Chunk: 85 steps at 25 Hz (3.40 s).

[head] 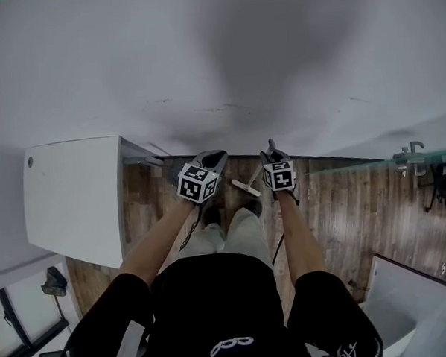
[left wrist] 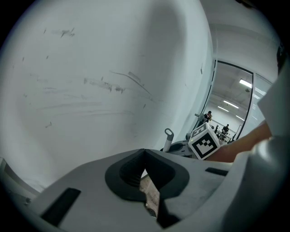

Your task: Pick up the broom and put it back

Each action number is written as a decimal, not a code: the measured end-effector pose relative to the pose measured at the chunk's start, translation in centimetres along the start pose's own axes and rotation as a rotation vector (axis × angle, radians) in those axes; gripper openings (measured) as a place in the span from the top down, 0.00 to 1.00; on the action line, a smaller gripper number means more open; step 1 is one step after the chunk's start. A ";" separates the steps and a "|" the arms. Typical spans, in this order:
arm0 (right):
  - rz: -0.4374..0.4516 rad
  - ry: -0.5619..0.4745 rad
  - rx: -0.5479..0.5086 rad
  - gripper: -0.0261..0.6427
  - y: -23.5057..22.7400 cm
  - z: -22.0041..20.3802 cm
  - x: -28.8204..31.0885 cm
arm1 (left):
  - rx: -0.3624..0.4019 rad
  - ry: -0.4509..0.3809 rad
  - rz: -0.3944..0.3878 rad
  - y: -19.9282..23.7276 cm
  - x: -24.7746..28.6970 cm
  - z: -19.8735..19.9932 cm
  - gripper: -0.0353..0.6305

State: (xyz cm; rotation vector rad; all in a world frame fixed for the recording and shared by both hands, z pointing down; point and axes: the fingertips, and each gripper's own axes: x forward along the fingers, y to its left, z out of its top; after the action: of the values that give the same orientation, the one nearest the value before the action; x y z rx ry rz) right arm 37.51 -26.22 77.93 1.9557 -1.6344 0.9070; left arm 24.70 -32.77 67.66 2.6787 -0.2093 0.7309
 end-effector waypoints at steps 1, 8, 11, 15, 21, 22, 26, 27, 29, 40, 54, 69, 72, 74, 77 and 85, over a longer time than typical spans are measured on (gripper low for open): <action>0.003 0.000 0.000 0.79 -0.2 0.2 0.2 | -0.002 0.000 0.004 0.1 0.2 0.1 0.92; 0.019 0.006 0.002 0.79 -1.9 1.1 1.7 | -0.007 0.006 0.018 0.6 2.0 0.8 0.92; 0.024 0.011 0.004 0.79 -2.7 1.5 2.3 | -0.010 0.010 0.020 0.7 2.7 1.0 0.92; 0.031 0.017 0.009 0.79 -3.5 1.8 3.0 | -0.018 0.013 0.022 0.8 3.5 1.2 0.92; 0.035 0.022 0.012 0.79 -4.7 2.2 3.9 | -0.028 0.017 0.035 1.2 4.5 1.5 0.92; 0.037 0.024 0.011 0.79 -4.8 2.3 4.0 | -0.029 0.018 0.035 1.2 4.6 1.6 0.92; 0.051 0.024 0.009 0.79 -4.7 2.3 4.2 | -0.035 0.020 0.037 1.5 5.2 1.7 0.92; 0.053 0.025 0.011 0.79 -4.7 2.2 4.3 | -0.035 0.021 0.036 1.5 5.3 1.7 0.92; 0.058 0.031 0.013 0.79 -4.7 2.1 4.3 | -0.036 0.020 0.033 1.5 5.5 1.8 0.92; 0.008 0.046 0.057 0.71 -4.9 0.9 2.2 | -0.032 0.009 0.000 1.4 4.6 2.1 0.92; -0.142 -0.146 0.065 0.72 -0.7 3.4 -7.7 | 0.030 -0.044 -0.038 0.8 -2.2 1.5 0.92; -0.111 -0.322 0.009 0.92 4.5 3.8 -18.9 | 0.012 -0.155 0.013 -3.7 -9.5 2.2 0.92; -0.095 -0.351 0.006 0.92 4.6 3.4 -21.8 | 0.020 -0.167 0.025 -6.3 -10.3 2.0 0.92; -0.082 -0.370 0.007 0.92 4.8 2.8 -23.7 | 0.030 -0.167 0.032 -8.2 -10.8 1.5 0.92; -0.064 -0.393 -0.004 0.92 5.4 1.7 -26.3 | 0.048 -0.168 0.046 -10.8 -11.7 0.5 0.92; -0.023 -0.417 -0.034 0.92 7.0 -2.1 -31.6 | 0.071 -0.217 0.082 -16.3 -15.2 -1.3 0.92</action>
State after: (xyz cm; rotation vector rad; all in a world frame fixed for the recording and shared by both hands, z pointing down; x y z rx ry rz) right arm 27.46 -4.45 56.15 2.2435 -1.8250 0.4759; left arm 14.83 -16.49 56.01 2.8302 -0.3562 0.4774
